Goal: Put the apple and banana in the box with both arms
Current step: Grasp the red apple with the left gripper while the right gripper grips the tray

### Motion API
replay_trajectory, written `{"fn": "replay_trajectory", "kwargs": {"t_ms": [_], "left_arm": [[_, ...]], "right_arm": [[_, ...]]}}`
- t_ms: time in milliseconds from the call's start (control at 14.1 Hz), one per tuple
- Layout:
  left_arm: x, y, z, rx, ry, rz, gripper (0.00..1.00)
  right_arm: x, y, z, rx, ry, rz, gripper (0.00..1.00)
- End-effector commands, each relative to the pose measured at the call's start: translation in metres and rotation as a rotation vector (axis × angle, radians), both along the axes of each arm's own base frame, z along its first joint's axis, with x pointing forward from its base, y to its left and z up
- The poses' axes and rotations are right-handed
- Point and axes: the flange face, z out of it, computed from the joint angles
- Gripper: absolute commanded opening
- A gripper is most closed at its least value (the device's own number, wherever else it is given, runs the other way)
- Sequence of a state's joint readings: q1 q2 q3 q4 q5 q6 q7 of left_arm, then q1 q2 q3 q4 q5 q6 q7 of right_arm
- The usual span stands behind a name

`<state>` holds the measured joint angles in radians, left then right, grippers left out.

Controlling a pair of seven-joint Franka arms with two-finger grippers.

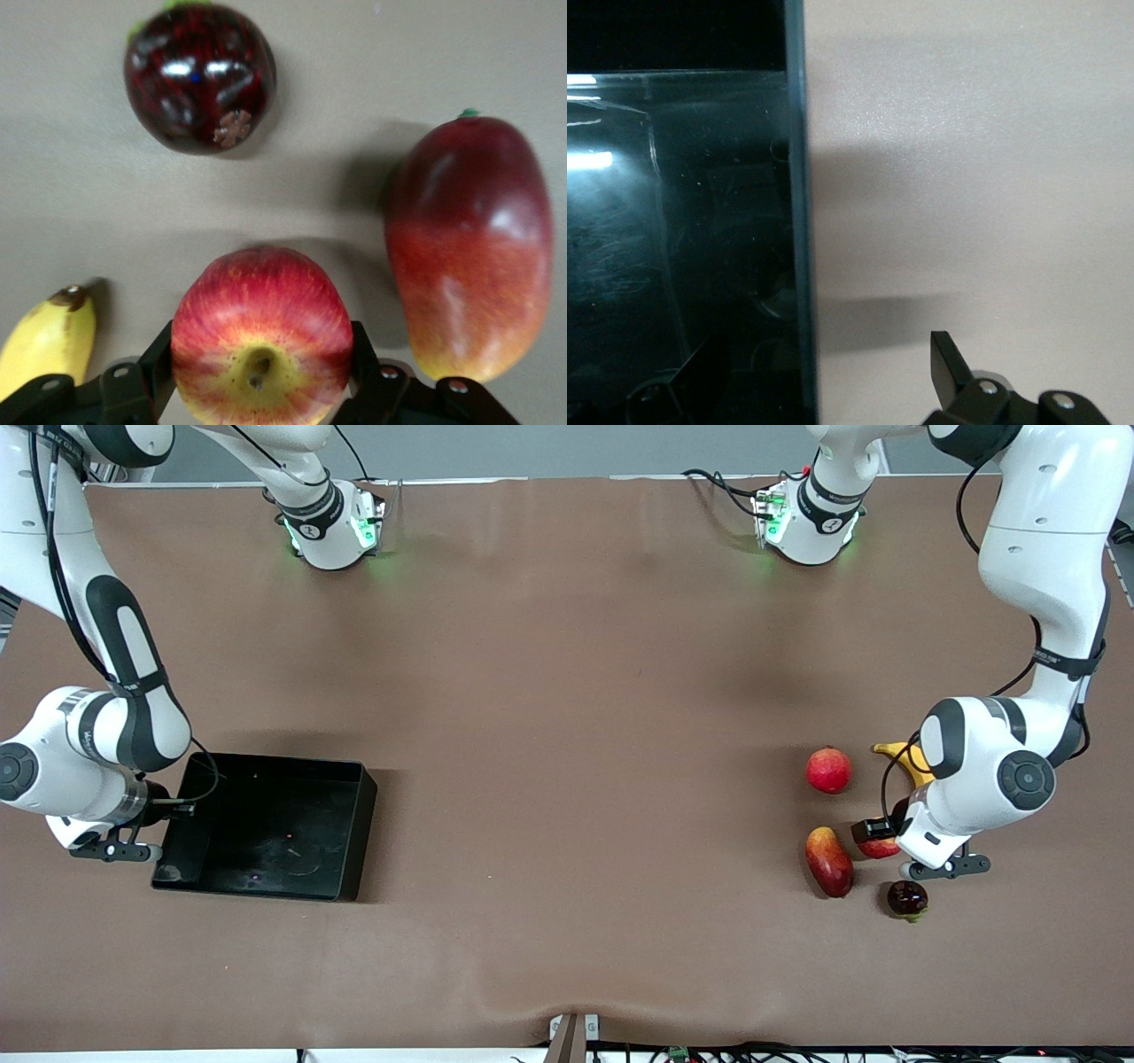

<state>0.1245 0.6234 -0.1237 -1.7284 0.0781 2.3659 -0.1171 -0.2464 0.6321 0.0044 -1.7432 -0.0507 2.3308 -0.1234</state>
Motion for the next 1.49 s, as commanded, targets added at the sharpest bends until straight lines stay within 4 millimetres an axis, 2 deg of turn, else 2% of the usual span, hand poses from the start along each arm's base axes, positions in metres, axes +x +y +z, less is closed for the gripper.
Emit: {"fn": "replay_trajectory", "kwargs": {"t_ms": [0,142,214,285,356,712,854,996,1139,1281,1423], "left_arm": [[-0.007,-0.007,0.067,0.029,-0.016,-0.041,0.0],[-0.01,-0.015,0.108,0.037,-0.037,-0.051,0.0],[-0.011,-0.023,0.125,0.034,-0.047,-0.063,0.0],[-0.013,-0.028,0.138,0.035,-0.054,-0.07,0.0],[-0.016,-0.03,0.15,0.039,-0.055,-0.079,0.0],[-0.014,-0.059,0.195,0.02,-0.049,-0.135,0.0],[-0.01,-0.064,0.208,0.013,-0.052,-0.138,0.0],[-0.012,-0.073,0.211,0.015,-0.049,-0.146,0.0],[-0.013,-0.071,0.218,0.015,-0.044,-0.144,0.0],[-0.018,-0.074,0.243,0.022,-0.026,-0.148,0.0],[-0.018,-0.073,0.269,0.025,-0.017,-0.147,0.0]], "right_arm": [[0.003,0.0,0.003,0.023,-0.012,-0.01,0.98],[0.004,0.002,0.005,0.022,-0.013,-0.013,0.41],[0.005,0.003,0.005,0.022,-0.013,-0.013,0.21],[0.005,0.004,0.006,0.022,-0.013,-0.012,0.06],[0.006,0.005,0.01,0.021,-0.018,-0.012,0.0],[0.011,0.011,0.028,0.016,-0.037,0.014,0.0],[0.014,0.025,0.052,0.021,-0.01,0.029,0.0],[0.015,0.044,0.083,0.03,0.043,0.047,0.0],[0.016,0.073,0.109,0.038,0.039,0.095,0.0],[0.013,0.128,0.131,0.117,0.066,0.109,0.0],[0.01,0.181,0.142,0.183,0.082,0.076,0.0]]}}
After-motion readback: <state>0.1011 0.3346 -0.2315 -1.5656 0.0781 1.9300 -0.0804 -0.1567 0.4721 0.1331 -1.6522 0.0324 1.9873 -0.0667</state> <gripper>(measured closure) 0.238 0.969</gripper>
